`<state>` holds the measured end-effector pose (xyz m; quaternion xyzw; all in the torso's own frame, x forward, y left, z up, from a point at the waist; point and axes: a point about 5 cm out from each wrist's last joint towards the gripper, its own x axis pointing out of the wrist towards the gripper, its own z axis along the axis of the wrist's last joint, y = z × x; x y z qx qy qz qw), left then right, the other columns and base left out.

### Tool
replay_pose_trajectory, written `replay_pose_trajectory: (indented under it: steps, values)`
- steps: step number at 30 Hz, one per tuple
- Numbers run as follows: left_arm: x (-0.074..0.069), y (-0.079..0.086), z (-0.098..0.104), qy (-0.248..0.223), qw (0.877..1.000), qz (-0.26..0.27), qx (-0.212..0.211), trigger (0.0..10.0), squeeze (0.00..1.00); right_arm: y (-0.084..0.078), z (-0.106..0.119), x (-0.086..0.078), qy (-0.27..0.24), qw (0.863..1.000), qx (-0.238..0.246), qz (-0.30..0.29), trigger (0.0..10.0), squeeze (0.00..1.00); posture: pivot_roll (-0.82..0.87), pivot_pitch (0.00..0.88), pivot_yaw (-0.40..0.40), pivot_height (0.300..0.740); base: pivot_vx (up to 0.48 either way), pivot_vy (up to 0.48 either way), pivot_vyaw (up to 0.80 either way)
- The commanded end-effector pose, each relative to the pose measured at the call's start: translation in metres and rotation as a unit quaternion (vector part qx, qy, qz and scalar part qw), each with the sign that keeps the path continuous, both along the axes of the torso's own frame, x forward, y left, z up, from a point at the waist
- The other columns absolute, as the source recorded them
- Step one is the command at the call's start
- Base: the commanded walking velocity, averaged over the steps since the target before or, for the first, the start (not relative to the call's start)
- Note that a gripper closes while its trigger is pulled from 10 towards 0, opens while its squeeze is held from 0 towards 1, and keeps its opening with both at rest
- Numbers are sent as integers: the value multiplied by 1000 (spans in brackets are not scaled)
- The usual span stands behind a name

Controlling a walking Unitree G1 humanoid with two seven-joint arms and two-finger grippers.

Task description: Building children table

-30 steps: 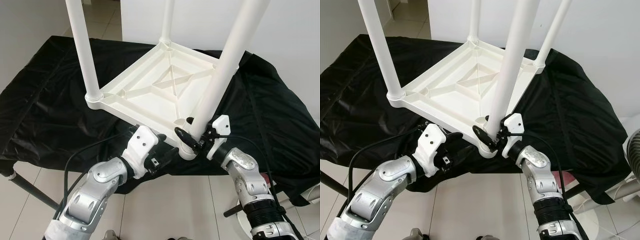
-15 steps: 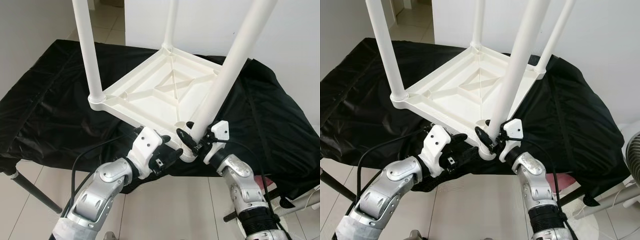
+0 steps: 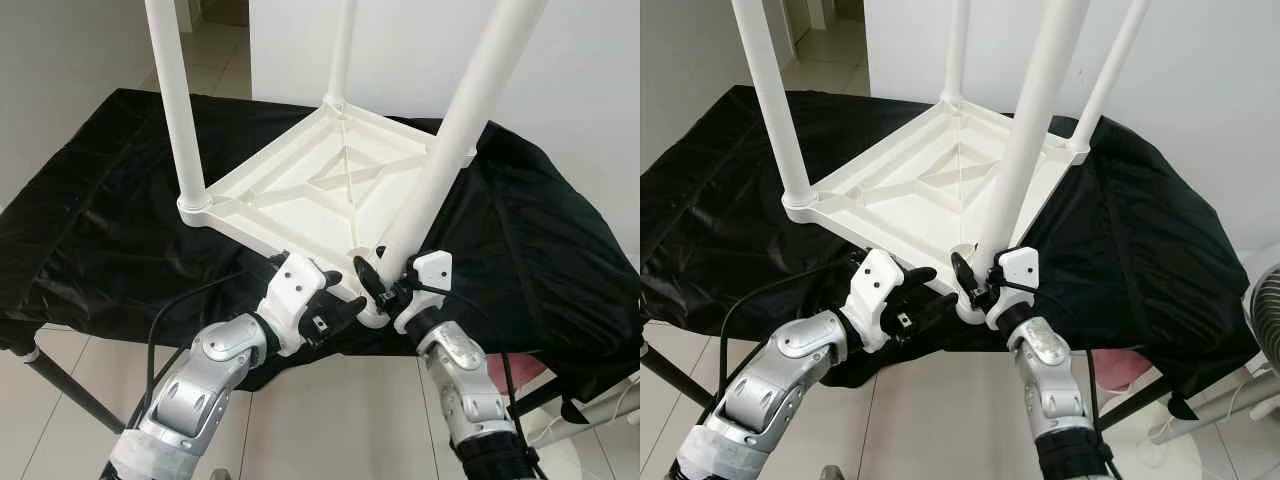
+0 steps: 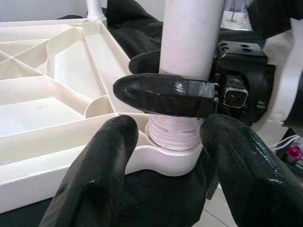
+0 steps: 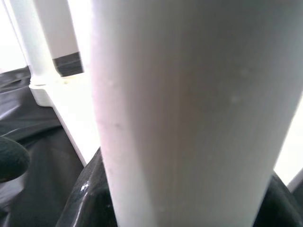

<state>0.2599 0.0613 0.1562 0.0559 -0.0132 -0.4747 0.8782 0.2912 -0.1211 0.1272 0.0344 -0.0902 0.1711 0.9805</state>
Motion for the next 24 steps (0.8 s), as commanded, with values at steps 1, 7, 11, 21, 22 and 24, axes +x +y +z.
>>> replay_pose_trajectory:
  steps: [1, 7, 11, 21, 22, 24]
  values:
    - [1, 0, 1, -3, 1000, -5, -1, 10000, 0, -4, -2, -2, 10, 999, 2, -31, 10000, 0, -20, 0, -54, 740, 0, 0, 0]
    - [1, 0, 1, -6, 1000, 4, -5, 10000, 0, 0, -6, -4, 21, 997, 5, -71, 10000, 0, -10, 0, -68, 740, 0, 0, 0]
    - [1, 0, 0, -4, 1000, 27, -15, 10000, 0, 0, -7, -6, 29, 991, 22, -125, 10000, 0, 6, 6, -81, 740, 0, 0, 0]
    - [-1, -1, -2, -3, 999, 43, -16, 10000, 0, 8, -6, -11, 27, 995, 34, -92, 10000, 1000, 15, 17, -111, 740, 0, 0, 0]
    - [-1, -1, -2, -3, 999, 43, -16, 10000, 0, 8, -6, -11, 27, 995, 34, -92, 10000, 1000, 15, 17, -111, 740, 0, 0, 0]
    - [-2, -2, -2, -4, 999, 43, -14, 10000, 0, 6, -2, -13, 16, 997, 32, -73, 10000, 1000, 14, 20, -126, 740, 0, 0, 0]
